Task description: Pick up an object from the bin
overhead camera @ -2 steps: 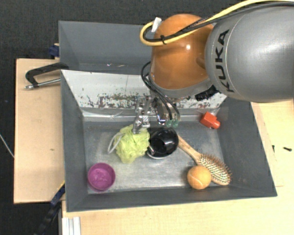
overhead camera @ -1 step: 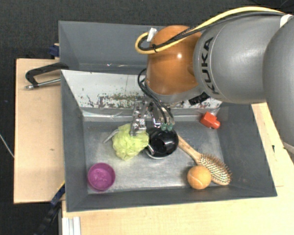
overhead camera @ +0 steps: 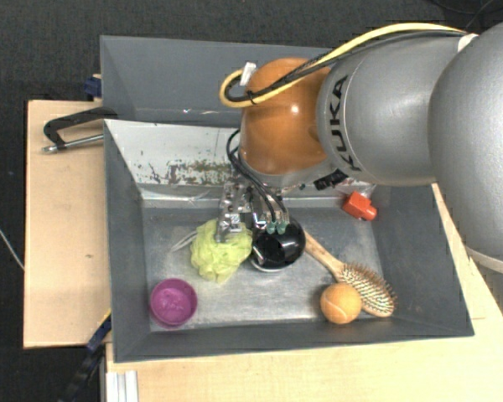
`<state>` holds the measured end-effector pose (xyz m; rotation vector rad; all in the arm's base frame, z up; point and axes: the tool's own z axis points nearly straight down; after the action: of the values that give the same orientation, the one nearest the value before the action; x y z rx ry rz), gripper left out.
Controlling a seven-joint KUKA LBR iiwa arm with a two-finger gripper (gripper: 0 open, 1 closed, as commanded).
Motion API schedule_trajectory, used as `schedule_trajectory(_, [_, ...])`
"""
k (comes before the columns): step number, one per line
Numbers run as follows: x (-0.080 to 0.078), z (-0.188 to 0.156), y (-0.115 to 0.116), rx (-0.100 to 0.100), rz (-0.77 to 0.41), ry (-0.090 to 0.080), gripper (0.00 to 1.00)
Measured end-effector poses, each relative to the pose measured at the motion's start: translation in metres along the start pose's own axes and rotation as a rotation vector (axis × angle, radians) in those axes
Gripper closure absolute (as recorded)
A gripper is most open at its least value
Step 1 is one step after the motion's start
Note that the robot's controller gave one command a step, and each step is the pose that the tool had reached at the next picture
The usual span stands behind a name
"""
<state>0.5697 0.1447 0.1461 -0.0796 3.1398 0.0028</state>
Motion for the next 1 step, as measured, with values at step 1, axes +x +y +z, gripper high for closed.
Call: schedule_trajectory(1, [-0.0089, -0.0665, 0.0026, 0.000, -0.001, -0.002, 1.00])
